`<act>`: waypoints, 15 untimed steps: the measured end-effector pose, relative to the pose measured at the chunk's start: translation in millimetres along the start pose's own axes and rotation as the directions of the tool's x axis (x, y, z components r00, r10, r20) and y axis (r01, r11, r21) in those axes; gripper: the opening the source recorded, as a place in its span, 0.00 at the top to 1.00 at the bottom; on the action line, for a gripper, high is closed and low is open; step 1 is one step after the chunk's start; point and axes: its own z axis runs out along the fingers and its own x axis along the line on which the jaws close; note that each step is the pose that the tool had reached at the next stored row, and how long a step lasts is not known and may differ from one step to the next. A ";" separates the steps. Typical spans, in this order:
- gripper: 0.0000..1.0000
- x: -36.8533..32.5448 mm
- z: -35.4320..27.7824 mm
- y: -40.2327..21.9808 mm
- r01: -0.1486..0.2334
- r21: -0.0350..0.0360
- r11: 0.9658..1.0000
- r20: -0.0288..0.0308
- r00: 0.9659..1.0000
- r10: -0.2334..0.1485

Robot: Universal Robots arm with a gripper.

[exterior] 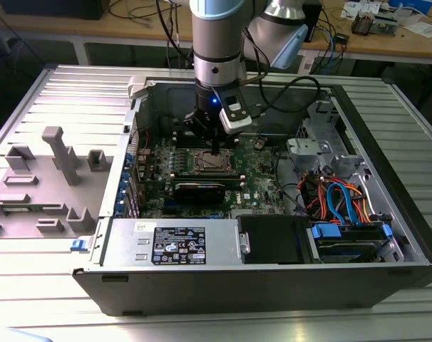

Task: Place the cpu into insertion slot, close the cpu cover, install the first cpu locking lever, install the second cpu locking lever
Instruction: 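Install the first cpu locking lever, then install the second cpu locking lever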

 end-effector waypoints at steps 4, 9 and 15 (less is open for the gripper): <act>0.89 -0.2 0.0 -1.2 0.000 0.000 1.000 0.000 1.000 0.000; 0.89 -0.3 -1.4 -1.8 0.000 0.000 1.000 0.000 1.000 0.000; 0.89 -0.4 -2.9 -1.9 0.000 0.000 1.000 -0.001 1.000 0.000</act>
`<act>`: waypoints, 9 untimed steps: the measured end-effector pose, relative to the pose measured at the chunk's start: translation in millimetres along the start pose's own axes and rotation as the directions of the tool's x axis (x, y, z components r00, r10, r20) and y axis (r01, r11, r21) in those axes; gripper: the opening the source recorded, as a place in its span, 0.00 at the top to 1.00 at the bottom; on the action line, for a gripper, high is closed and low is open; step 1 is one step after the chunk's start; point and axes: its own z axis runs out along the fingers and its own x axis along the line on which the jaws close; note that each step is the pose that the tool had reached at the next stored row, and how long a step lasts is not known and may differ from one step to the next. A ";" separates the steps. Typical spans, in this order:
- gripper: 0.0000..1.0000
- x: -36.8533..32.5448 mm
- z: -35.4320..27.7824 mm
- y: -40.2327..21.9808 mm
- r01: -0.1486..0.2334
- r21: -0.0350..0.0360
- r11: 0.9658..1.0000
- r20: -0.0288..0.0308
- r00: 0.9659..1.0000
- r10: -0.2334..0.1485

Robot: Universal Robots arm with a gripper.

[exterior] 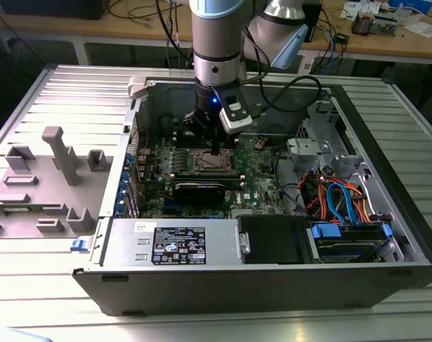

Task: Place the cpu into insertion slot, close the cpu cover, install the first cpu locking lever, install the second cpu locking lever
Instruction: 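Install the second cpu locking lever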

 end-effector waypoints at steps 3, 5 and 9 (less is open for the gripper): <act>0.89 -0.1 -1.7 0.0 0.000 0.000 1.000 -0.001 1.000 0.000; 0.89 -0.1 -1.8 0.0 0.000 0.000 1.000 -0.001 1.000 0.000; 0.89 -0.4 -2.1 -1.0 0.000 0.001 1.000 -0.001 1.000 0.000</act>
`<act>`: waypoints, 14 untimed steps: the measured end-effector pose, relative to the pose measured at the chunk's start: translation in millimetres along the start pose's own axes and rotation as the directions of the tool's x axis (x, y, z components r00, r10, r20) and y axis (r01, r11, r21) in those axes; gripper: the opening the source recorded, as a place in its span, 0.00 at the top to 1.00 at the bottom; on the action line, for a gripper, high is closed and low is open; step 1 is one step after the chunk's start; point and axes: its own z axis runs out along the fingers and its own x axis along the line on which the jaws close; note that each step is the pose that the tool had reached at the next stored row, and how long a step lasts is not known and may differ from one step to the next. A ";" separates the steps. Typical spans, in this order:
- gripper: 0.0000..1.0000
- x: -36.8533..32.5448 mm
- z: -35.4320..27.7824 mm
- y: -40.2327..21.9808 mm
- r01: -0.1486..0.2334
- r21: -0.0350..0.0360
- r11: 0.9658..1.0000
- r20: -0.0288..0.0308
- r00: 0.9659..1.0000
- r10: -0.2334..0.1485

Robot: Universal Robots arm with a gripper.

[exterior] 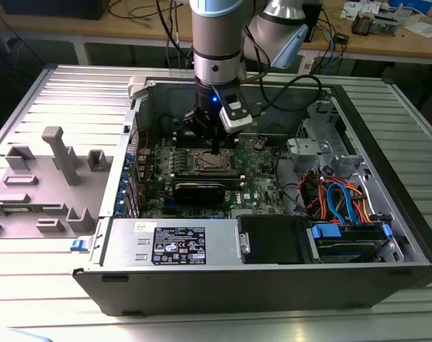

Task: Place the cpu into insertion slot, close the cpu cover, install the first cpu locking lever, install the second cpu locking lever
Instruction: 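Install the second cpu locking lever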

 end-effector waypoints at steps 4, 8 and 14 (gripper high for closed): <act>0.89 -0.8 0.3 -7.0 0.000 0.000 1.000 0.000 1.000 0.000; 0.89 -1.2 0.4 -10.4 0.000 0.000 1.000 0.000 1.000 0.000; 0.89 -1.6 0.4 -13.6 0.000 0.000 1.000 0.000 1.000 0.000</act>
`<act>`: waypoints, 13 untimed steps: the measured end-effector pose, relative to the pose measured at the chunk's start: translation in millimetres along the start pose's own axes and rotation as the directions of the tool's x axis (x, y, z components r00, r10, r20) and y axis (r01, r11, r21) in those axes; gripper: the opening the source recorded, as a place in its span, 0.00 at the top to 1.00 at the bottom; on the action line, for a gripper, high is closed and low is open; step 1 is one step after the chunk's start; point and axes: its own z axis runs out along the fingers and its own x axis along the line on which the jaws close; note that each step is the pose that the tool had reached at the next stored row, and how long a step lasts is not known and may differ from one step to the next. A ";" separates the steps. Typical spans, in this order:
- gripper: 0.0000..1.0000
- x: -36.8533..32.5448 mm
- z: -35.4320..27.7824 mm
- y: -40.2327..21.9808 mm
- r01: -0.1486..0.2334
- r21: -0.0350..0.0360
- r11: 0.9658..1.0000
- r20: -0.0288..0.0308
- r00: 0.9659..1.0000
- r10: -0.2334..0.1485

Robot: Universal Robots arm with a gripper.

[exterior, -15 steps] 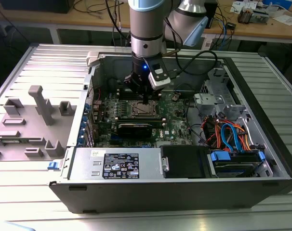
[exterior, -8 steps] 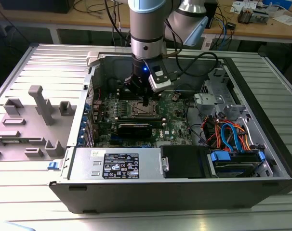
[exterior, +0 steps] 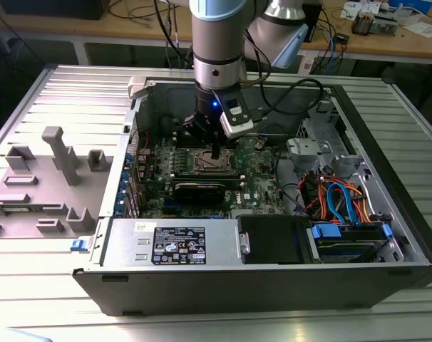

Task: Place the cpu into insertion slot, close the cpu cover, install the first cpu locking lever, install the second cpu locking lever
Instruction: 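Install the second cpu locking lever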

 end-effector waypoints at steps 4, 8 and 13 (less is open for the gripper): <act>0.89 -0.7 0.1 -5.7 0.000 0.000 1.000 0.000 1.000 0.000; 0.89 -1.4 0.3 -11.6 0.000 0.000 1.000 0.000 1.000 0.000; 0.89 -1.5 0.2 -12.1 0.000 0.000 1.000 0.000 1.000 0.000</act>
